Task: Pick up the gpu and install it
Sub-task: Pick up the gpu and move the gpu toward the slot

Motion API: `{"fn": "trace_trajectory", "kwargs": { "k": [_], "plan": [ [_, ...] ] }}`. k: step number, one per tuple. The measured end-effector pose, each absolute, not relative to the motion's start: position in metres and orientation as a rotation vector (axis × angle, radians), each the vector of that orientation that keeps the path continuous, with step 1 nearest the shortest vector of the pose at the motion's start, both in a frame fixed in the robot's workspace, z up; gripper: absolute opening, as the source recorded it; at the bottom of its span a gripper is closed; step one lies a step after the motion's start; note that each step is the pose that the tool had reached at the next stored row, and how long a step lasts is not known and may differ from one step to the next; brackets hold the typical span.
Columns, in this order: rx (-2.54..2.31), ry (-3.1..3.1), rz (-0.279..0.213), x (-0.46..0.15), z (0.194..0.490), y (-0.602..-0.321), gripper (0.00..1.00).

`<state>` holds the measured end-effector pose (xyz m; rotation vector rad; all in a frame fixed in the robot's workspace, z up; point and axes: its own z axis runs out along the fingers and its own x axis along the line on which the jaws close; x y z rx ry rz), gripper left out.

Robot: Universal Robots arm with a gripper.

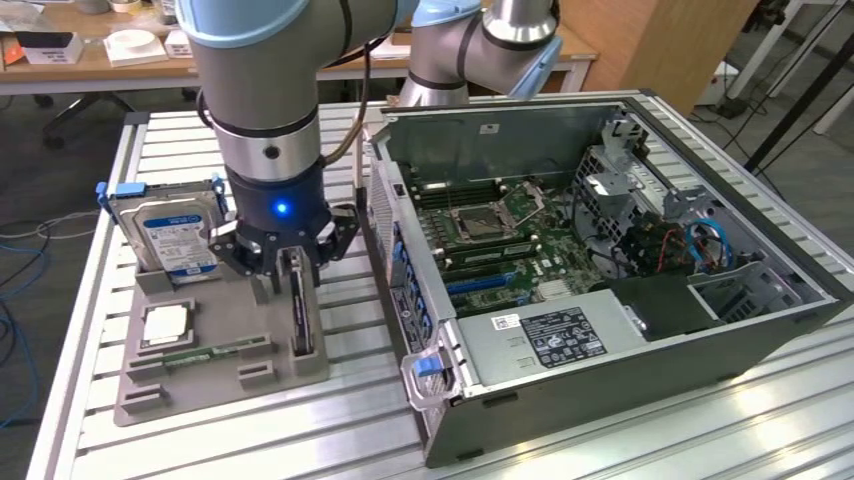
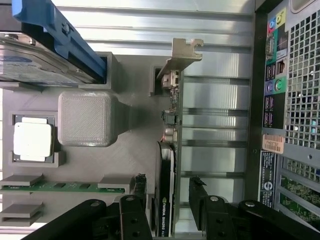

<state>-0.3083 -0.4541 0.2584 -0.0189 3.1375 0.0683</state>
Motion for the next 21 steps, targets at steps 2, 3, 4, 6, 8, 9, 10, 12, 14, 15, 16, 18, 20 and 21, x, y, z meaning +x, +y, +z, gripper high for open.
{"fn": "trace_trajectory", "kwargs": {
  "k": [2, 3, 4, 6, 8, 9, 10, 12, 14, 15, 16, 18, 20, 21],
  "plan": [
    [-0.019, 3.138, 0.068, -0.309, 0.257, -0.454, 0.47],
    [-0.019, 3.138, 0.068, -0.309, 0.257, -0.454, 0.47],
    [-0.019, 3.138, 0.068, -0.309, 0.257, -0.454, 0.47],
    [-0.019, 3.137, 0.068, -0.31, 0.255, -0.454, 0.47],
    [-0.019, 3.137, 0.069, -0.31, 0.254, -0.454, 0.47],
    [-0.019, 3.137, 0.069, -0.31, 0.253, -0.454, 0.47],
    [-0.019, 3.137, 0.068, -0.31, 0.253, -0.454, 0.47],
    [-0.019, 3.137, 0.068, -0.31, 0.251, -0.454, 0.47],
    [-0.019, 3.137, 0.068, -0.31, 0.249, -0.454, 0.47],
    [-0.019, 3.137, 0.068, -0.31, 0.248, -0.454, 0.47],
    [-0.019, 3.137, 0.068, -0.31, 0.248, -0.454, 0.47],
    [-0.019, 3.138, 0.068, -0.309, 0.246, -0.454, 0.47],
    [-0.019, 3.137, 0.068, -0.309, 0.244, -0.454, 0.47],
    [-0.019, 3.137, 0.068, -0.309, 0.243, -0.454, 0.47]
  ]
}}
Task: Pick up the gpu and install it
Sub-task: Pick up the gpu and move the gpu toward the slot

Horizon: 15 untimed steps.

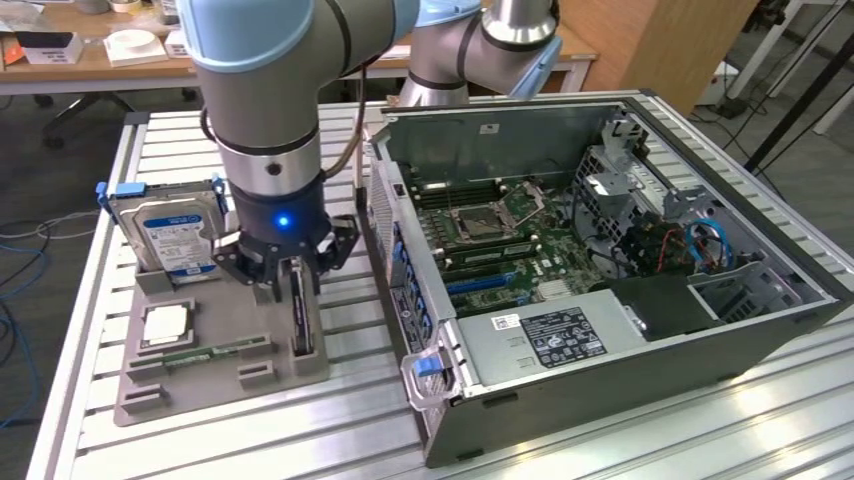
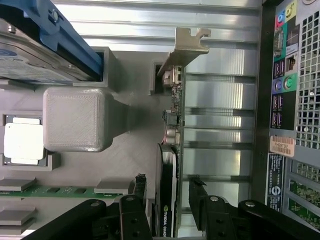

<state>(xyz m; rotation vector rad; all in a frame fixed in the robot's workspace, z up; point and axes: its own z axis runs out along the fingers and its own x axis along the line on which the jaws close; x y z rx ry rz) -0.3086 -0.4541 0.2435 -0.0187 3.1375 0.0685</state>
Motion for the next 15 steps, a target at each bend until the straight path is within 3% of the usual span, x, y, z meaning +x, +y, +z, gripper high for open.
{"fn": "trace_trajectory", "kwargs": {
  "k": [15],
  "plan": [
    [-0.019, 3.138, 0.068, -0.3077, 0.2348, -0.4542, 0.47]
  ]
}}
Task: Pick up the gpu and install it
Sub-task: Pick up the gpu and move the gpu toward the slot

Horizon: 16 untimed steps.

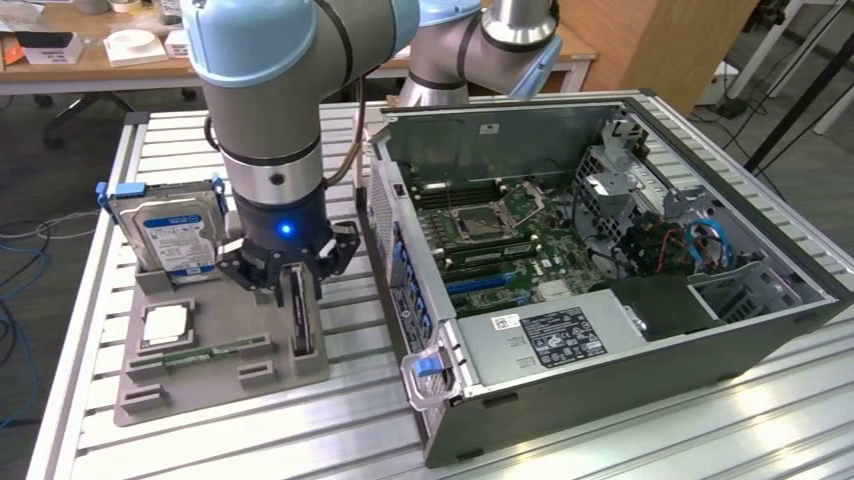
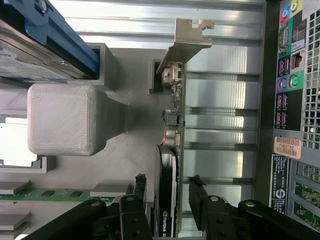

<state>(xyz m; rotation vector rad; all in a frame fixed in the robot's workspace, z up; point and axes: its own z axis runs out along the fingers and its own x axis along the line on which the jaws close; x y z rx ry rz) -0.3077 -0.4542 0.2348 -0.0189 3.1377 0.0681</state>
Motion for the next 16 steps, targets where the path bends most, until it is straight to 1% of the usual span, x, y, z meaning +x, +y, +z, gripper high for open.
{"fn": "trace_trajectory", "kwargs": {
  "k": [7, 8, 9, 10, 11, 13, 14, 15, 16],
  "plan": [
    [-0.019, 3.138, 0.068, -0.3077, 0.2347, -0.4541, 0.48],
    [-0.019, 3.137, 0.068, -0.3077, 0.2346, -0.4541, 0.54],
    [-0.019, 3.137, 0.068, -0.3077, 0.2346, -0.4541, 0.54],
    [-0.019, 3.137, 0.068, -0.3077, 0.2346, -0.4541, 0.6],
    [-0.019, 3.138, 0.068, -0.3077, 0.2346, -0.4541, 0.6],
    [-0.019, 3.138, 0.068, -0.3077, 0.2346, -0.4541, 0.59],
    [-0.019, 3.137, 0.068, -0.3077, 0.2346, -0.4541, 0.53],
    [-0.019, 3.137, 0.068, -0.3077, 0.2346, -0.4541, 0.53],
    [-0.019, 3.137, 0.068, -0.3077, 0.2346, -0.4541, 0.46]
  ]
}}
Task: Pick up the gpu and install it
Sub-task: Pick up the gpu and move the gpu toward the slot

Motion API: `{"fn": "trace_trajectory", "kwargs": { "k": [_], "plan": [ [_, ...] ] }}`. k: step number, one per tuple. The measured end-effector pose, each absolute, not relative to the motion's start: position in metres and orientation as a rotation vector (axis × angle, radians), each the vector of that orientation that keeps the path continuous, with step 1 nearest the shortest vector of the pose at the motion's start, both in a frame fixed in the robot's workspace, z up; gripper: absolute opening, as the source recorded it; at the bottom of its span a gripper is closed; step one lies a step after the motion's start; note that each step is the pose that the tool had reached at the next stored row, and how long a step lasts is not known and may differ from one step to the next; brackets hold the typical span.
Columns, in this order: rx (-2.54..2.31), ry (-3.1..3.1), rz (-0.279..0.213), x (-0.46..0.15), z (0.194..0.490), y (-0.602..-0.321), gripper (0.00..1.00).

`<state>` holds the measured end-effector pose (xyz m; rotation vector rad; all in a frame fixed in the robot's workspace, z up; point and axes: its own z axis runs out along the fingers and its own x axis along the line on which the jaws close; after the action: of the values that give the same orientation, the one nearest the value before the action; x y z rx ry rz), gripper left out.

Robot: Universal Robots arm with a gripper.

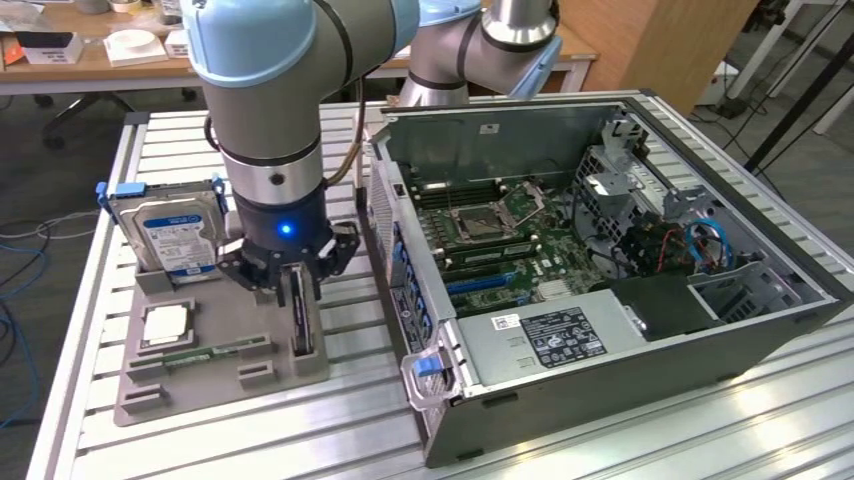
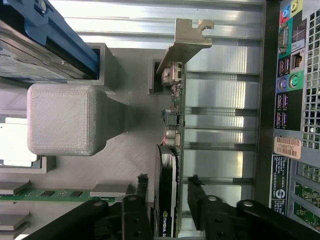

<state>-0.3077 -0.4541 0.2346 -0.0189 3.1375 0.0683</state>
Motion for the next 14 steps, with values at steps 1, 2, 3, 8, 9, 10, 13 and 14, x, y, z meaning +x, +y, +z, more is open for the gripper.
{"fn": "trace_trajectory", "kwargs": {
  "k": [1, 2, 3, 8, 9, 10, 13, 14],
  "plan": [
    [-0.019, 3.137, 0.068, -0.3077, 0.2346, -0.4541, 0.4],
    [-0.019, 3.137, 0.068, -0.3077, 0.2346, -0.4541, 0.4],
    [-0.019, 3.137, 0.068, -0.3077, 0.2346, -0.4541, 0.34],
    [-0.019, 3.138, 0.068, -0.3077, 0.2346, -0.4541, 0.33],
    [-0.019, 3.138, 0.068, -0.3077, 0.2346, -0.4541, 0.26],
    [-0.019, 3.138, 0.068, -0.3077, 0.2346, -0.4541, 0.26],
    [-0.019, 3.137, 0.068, -0.3077, 0.2346, -0.4541, 0.26],
    [-0.019, 3.137, 0.068, -0.3077, 0.2346, -0.4541, 0.26]
  ]
}}
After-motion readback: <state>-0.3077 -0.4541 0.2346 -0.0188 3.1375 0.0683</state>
